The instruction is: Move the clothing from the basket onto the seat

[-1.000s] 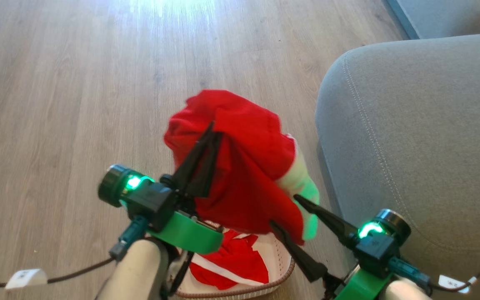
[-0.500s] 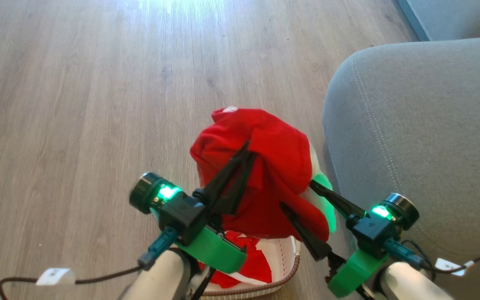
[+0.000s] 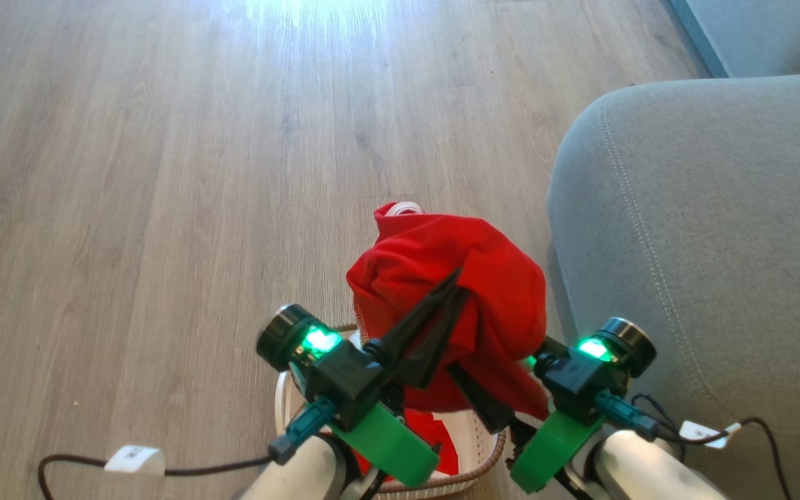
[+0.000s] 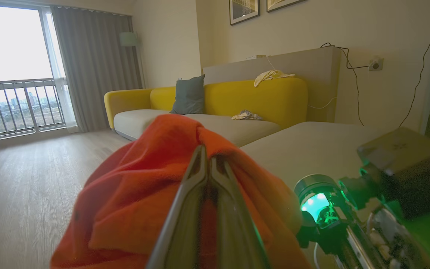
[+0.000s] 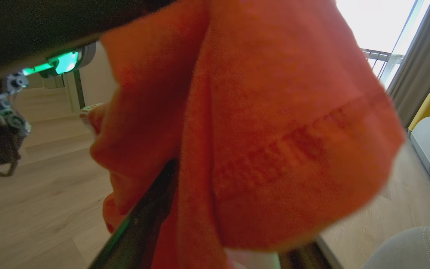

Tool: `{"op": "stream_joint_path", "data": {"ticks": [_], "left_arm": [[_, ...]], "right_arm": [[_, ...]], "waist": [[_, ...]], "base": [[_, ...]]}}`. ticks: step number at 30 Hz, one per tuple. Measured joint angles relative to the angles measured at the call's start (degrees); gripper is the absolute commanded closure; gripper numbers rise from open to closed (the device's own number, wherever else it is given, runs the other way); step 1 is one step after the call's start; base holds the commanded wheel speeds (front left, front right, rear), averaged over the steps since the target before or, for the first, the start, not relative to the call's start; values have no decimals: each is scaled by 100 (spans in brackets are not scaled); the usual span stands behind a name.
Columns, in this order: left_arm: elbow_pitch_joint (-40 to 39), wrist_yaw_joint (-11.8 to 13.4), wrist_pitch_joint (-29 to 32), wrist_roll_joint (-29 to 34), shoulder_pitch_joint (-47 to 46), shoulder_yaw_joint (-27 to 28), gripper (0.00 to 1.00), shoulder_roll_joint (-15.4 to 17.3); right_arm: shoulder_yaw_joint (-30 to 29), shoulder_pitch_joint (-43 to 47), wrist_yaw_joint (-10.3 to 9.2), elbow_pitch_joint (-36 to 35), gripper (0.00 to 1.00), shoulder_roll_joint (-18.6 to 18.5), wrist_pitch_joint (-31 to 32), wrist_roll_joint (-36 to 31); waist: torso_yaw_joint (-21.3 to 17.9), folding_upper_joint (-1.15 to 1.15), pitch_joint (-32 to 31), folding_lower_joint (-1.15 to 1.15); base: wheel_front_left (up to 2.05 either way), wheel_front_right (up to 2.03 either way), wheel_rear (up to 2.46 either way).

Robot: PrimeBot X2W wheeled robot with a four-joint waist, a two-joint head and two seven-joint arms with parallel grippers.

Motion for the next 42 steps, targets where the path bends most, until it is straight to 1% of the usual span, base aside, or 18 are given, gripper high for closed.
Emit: {"op": "stream_joint_path", "data": {"ticks": [5,6,7,11,15,20,21,22,23,24,25,26,27,35,36,42], "left_arm": [[19,-22,0,-47,1,-171,100,1],[21,-22,0,-47,1,-208,100,1],[24,-22,0,-47,1,-242,100,1],[35,-21,0,-48,1,-249,100,1],[38,10,0,-51,1,-230,100,1],[65,-22,0,-51,1,-220,100,1],[65,-25,0,-51,1,-221,96,1],[64,-26,0,-52,1,-221,70,1],[64,-30,0,-53,1,-221,58,1],[64,-37,0,-53,1,-220,53,1],[64,-37,0,-56,2,-219,43,1],[52,-9,0,-81,3,-212,15,0],[36,19,-1,-99,4,-204,0,0],[80,60,0,-100,18,-74,0,0],[114,60,0,-70,22,-52,0,0],[214,58,0,110,233,18,0,0]], "right_arm": [[58,-67,0,125,0,174,0,0],[60,-77,0,140,57,192,0,2],[71,-78,0,174,100,218,0,43],[-41,-73,0,190,100,302,0,200],[-261,-60,0,130,100,382,0,315],[-552,-41,-1,-18,100,442,0,346],[-588,-29,0,-42,100,461,0,345],[-637,-5,0,-65,100,491,0,345],[-679,37,-1,-96,100,517,0,344],[-710,86,0,-123,100,533,0,334],[-740,123,0,-138,100,545,0,322],[-787,162,0,-162,100,557,0,290],[-834,190,0,-178,100,566,0,279],[-1358,221,0,-407,100,713,0,62],[-1510,293,0,-443,100,719,0,-11],[-2002,475,0,-564,100,767,0,-118]], "waist": [[63,0,-5,0],[72,0,-2,0],[82,0,1,0],[104,0,15,0],[107,0,28,0],[119,0,27,0],[120,0,23,0],[118,0,19,0],[116,0,14,0],[112,0,9,0],[108,0,4,0],[105,0,-2,0],[102,0,-8,0],[88,0,-43,0],[82,0,-51,0],[55,0,-71,0]], "base": [[0,0,0],[0,0,0],[0,0,0],[0,0,0],[0,0,0],[0,0,0],[0,0,0],[0,0,0],[0,0,0],[0,0,0],[0,0,0],[0,0,0],[0,0,0],[0,0,0],[0,0,0],[0,0,0]]}}
